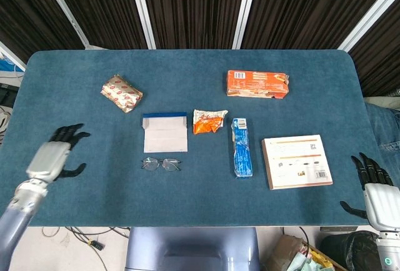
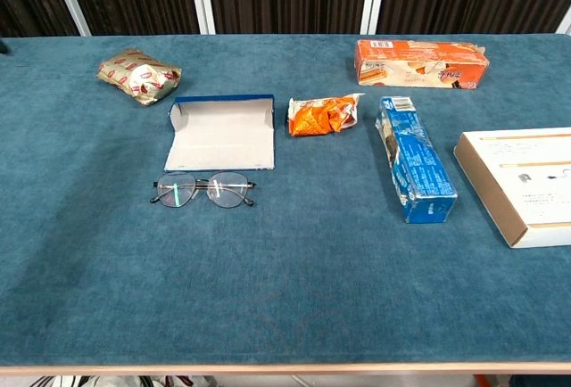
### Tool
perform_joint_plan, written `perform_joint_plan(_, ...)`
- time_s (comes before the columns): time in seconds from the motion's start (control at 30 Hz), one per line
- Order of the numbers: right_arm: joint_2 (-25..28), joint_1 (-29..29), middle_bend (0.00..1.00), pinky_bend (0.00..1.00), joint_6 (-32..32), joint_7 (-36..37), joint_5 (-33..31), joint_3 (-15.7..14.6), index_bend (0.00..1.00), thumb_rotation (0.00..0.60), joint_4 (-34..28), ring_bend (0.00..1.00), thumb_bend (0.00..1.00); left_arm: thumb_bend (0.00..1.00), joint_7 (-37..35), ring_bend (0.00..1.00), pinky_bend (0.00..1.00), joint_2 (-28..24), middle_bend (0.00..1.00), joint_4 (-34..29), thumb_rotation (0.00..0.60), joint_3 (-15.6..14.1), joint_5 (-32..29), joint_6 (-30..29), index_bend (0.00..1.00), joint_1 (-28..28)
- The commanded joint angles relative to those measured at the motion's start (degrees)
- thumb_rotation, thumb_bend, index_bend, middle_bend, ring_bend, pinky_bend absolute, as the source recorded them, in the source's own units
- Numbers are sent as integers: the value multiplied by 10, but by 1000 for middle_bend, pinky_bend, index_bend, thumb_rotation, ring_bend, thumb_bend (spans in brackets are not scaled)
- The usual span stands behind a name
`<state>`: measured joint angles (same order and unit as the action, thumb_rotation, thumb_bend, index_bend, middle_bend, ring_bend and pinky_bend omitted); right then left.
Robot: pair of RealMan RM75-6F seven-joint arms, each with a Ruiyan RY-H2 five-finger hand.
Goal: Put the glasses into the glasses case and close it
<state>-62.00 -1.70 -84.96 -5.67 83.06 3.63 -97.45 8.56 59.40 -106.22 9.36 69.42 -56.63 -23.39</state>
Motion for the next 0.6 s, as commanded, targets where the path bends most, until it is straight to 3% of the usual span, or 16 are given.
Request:
perform_joint_plan(0.03, 0, 0, 0, 161, 0, -1, -1, 0, 0, 600, 0, 81, 178, 302, 102, 10, 30, 30, 55, -24, 600, 22, -108, 62, 229, -88)
perform_joint_plan(0.43, 1, -1, 0, 161, 3, -1, -7, 2, 0, 600, 0, 81, 179, 358, 264, 6, 29, 186, 55, 19, 600, 15, -358, 48, 321, -230)
perform_joint_plan(0.6, 1, -1, 0, 161, 2, -1, -8, 3, 0, 600, 0, 81, 178, 359, 300, 6, 30, 233, 55, 42, 600, 12, -426, 30, 362, -276)
